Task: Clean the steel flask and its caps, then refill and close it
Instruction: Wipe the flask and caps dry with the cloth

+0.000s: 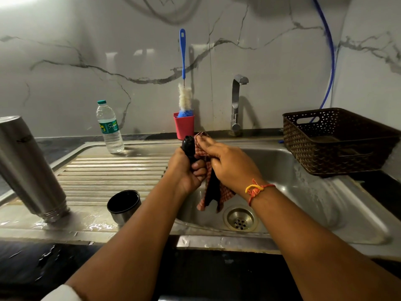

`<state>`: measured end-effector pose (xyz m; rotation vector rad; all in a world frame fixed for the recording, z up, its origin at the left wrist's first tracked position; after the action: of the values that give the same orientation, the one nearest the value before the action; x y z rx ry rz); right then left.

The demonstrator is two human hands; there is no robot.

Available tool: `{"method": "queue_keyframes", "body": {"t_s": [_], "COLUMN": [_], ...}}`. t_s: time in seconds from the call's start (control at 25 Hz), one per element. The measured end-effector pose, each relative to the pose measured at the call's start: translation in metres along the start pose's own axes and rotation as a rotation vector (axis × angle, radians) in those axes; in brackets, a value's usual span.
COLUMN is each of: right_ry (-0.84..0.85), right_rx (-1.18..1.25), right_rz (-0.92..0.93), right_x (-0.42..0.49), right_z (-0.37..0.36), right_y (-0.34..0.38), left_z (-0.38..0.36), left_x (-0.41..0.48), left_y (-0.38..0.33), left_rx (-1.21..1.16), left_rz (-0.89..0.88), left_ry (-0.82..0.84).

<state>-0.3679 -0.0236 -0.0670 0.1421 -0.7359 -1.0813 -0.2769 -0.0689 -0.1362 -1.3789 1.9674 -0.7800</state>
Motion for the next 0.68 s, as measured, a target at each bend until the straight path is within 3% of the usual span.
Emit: {"method": "queue_keyframes", "body": {"t_s": [0.32,0.44,0.68], "right_ry": [-0.044,-0.171,-0.181], "right_rx": [-0.184,-0.071,0.103], "right_rz": [-0.191,-0.223,-0.275], "right_x": [0.0,-0.001,-0.002], "right_z": [0.005,0.017,0.011], "right_y": [-0.026,-0.035,-0.038], "left_z": [0.005,0.009,0.005], "left_x": [-0.002,-0.003,-0.019], "left_y": [0.004,-0.001,-0.023], "left_rx": [-0.011,-0.068,-0.063], "left_rz": [0.012,-0.025,-0.236], "left_ry": [-0.015,-0.066,-0.079]}}
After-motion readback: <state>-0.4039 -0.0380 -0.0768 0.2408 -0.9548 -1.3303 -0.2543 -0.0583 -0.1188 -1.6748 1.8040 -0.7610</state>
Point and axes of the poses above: each hand's wrist, its own x-axis towards the middle knuckle, its own z-axis out of the back of the hand, y = z × x, the point moved 9 cm from there along x, towards the middle knuckle, and after that the axes turned 3 degrees about y, right-handed, at the moved point
